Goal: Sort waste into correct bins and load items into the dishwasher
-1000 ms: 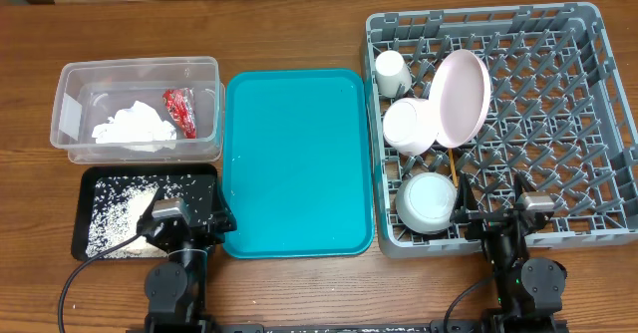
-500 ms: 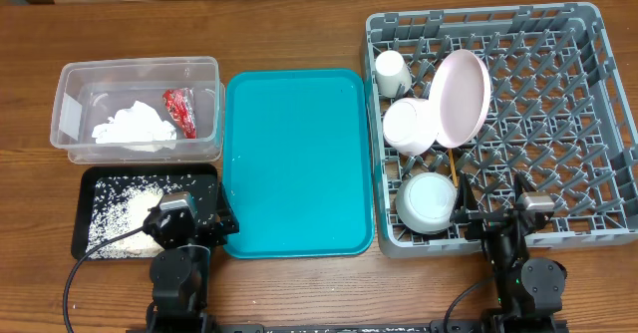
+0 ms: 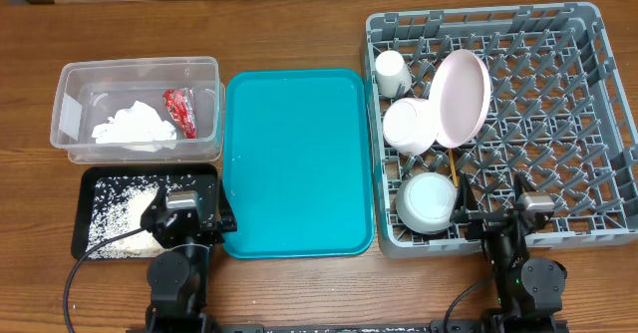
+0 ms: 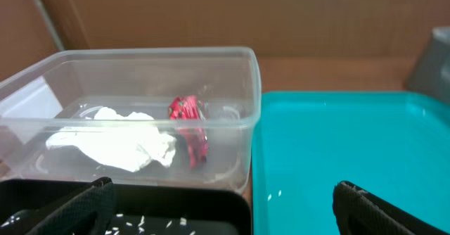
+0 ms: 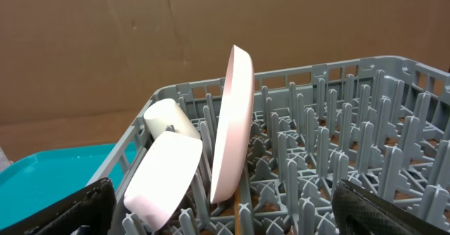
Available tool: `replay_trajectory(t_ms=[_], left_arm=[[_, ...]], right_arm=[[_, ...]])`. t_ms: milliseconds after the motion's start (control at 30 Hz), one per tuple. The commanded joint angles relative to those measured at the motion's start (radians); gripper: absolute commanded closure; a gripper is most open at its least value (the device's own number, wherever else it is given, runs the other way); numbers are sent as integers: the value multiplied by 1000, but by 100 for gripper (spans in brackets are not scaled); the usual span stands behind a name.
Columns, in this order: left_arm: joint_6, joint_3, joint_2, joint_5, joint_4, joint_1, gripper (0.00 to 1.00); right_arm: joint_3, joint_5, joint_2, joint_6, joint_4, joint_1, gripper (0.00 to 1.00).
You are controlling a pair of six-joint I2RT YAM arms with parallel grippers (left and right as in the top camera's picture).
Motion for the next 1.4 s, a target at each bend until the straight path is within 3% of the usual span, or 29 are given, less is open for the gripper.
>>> replay_trajectory(t_ms=[0,433,667,1367], left_arm=[[97,-3,-1,41,-70,-4,0],[97,-3,-5,43,-65,-3,0],[97,-3,-172,43,-66,-3,0],[97,-3,-173,43,-20,4,0]], right_arm=[[-10,-2,-11,-3,7,-7,0],[-10,-2,-11,-3,7,-7,0],[-10,-2,-11,-3,7,-7,0],[-10,-2,-11,-3,7,-7,0]])
